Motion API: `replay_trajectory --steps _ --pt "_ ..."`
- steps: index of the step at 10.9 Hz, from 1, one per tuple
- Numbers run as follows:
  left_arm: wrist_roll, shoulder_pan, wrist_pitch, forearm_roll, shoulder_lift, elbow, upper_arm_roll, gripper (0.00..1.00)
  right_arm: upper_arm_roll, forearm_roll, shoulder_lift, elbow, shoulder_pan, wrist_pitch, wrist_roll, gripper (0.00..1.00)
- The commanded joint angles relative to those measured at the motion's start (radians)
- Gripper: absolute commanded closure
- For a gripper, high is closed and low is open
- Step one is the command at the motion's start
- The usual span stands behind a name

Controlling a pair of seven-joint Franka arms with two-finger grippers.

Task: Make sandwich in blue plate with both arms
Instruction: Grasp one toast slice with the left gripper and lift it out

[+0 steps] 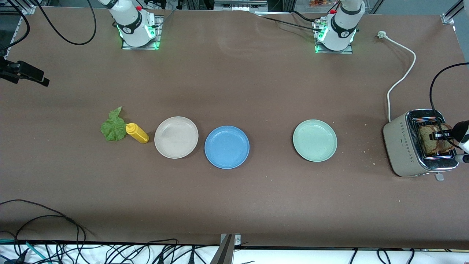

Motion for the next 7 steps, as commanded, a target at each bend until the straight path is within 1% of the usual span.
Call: replay_trajectory --steps 1,7 --pt "0.05 0.025 -0.012 0.021 -0.017 0.019 -0.011 1.0 0.002 0.017 -0.008 0.011 -0.003 -0.015 -0.002 0.0" --pt "0.115 0.025 -0.053 0.03 -0.123 0.02 -0.011 1.0 0.002 0.017 -0.008 0.011 -0.003 -0.015 -0.001 0.0"
